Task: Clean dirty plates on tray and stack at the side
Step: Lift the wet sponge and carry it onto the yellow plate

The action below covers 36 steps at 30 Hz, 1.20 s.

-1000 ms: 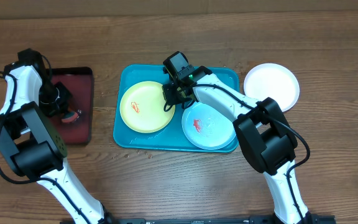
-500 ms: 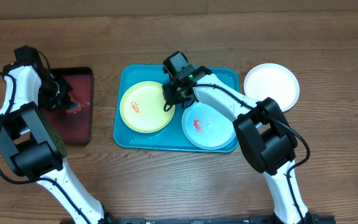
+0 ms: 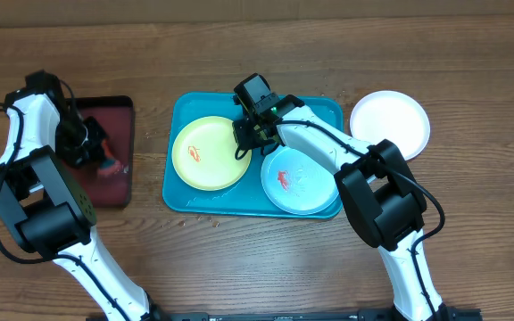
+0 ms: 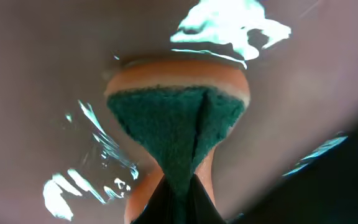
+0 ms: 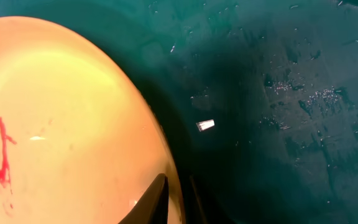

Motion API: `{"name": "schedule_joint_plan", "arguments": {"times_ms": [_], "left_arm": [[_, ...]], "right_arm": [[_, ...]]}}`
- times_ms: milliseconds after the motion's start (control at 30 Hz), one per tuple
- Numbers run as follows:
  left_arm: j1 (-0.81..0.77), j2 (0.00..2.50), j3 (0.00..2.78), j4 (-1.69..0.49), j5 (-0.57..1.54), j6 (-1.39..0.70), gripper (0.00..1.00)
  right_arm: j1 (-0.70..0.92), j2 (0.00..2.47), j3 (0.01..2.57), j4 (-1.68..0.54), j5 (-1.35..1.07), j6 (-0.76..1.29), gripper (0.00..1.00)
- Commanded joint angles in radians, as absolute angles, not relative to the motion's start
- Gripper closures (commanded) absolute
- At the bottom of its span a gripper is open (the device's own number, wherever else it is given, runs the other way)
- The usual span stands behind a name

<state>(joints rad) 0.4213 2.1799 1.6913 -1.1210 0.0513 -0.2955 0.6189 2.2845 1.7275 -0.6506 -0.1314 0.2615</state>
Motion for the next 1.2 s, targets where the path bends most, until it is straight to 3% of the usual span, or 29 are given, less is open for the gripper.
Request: {"name": "schedule_joint_plan", "arguments": {"times_ms": [0, 200, 467, 667, 833, 1167], "left_arm": [[0.426, 2.192, 1.707, -1.153, -0.183, -0.399, 0.96], [0.424, 2.192, 1.707, -1.074, -0.186, -0.451, 0.96], [0.420, 2.192, 1.707, -0.984, 0.289, -0.286, 0.96], [0.421, 2.192, 1.707, -1.087, 0.268, -0.216, 0.96], [0.432, 2.191, 1.735, -1.159, 0.152, -0.252, 0.96], [0.430, 2.113, 1.916, -1.286, 0.158, -0.308, 0.96]], "right_arm": [[0.624, 2.306, 1.721, -0.648, -0.133, 0.262, 0.86], [0.624, 2.306, 1.721, -0.648, -0.133, 0.262, 0.86], [0.624, 2.306, 1.721, -0.656, -0.133, 0.262, 0.86], [0.624, 2.306, 1.721, -0.660, -0.133, 0.262, 0.86], [0.624, 2.306, 1.721, -0.660, -0.133, 0.262, 0.87], [0.624, 2.306, 1.721, -0.651, -0.133, 0.263, 0.90]]}}
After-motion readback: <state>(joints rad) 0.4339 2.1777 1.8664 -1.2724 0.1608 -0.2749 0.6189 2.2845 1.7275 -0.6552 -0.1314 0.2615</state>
